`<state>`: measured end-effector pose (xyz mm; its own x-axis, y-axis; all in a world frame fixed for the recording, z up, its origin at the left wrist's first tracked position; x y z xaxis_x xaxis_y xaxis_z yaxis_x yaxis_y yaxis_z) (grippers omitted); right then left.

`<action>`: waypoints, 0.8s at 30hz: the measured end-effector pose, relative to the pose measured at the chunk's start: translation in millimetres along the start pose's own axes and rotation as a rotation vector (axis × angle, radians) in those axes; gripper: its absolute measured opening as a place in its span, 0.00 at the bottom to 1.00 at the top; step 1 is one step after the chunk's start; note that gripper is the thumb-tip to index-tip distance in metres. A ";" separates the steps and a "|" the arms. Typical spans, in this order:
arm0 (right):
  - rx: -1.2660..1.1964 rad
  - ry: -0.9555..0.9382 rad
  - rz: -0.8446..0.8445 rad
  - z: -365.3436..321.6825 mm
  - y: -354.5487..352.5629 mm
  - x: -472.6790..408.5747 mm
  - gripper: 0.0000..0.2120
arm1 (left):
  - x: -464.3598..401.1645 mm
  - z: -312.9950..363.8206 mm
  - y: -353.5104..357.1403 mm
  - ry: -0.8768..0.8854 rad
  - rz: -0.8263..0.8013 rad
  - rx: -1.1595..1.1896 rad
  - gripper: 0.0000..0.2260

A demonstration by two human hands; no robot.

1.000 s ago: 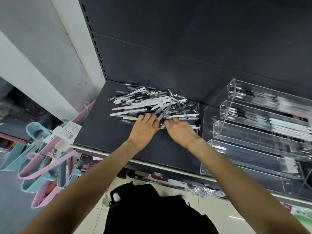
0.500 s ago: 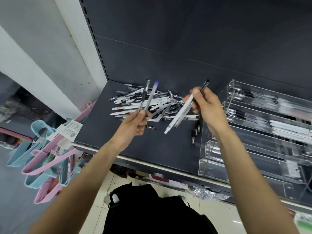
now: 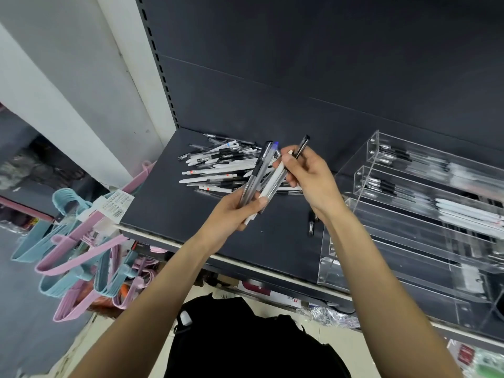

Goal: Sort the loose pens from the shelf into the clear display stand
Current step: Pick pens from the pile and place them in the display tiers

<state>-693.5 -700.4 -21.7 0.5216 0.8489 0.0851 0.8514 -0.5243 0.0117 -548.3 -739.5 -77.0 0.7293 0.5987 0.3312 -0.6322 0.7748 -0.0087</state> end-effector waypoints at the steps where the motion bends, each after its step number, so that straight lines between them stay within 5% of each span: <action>1: -0.002 0.012 -0.007 1.4 0.5 0.3 0.05 | 0.7 -2.2 -1.3 -0.003 0.012 0.035 0.08; 10: 0.006 0.103 -0.162 19.2 12.0 4.7 0.08 | 8.9 -8.1 -4.2 -0.019 0.059 0.113 0.07; 14: 0.074 0.108 -0.176 23.4 18.1 6.9 0.04 | 11.3 -14.0 0.6 -0.050 0.067 0.043 0.16; 19: -0.017 0.159 -0.165 25.7 26.6 13.1 0.09 | 19.9 -14.3 3.7 -0.068 0.118 0.013 0.09; 24: 0.010 0.162 -0.127 23.8 31.3 15.3 0.13 | 26.7 -3.9 8.9 0.098 0.094 -0.130 0.08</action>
<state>-657.6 -702.3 -43.7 0.3954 0.8859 0.2424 0.9106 -0.4127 0.0230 -533.4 -715.8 -71.9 0.6946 0.6818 0.2296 -0.6643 0.7303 -0.1591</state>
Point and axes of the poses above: each hand's wrist, its own x-axis away from the middle knuckle, its own y-axis out of the palm, z = x × y, the point moved 7 cm from there along -x, towards the middle knuckle, and after that the axes turned 4 degrees about -x, right-handed, at the moved point
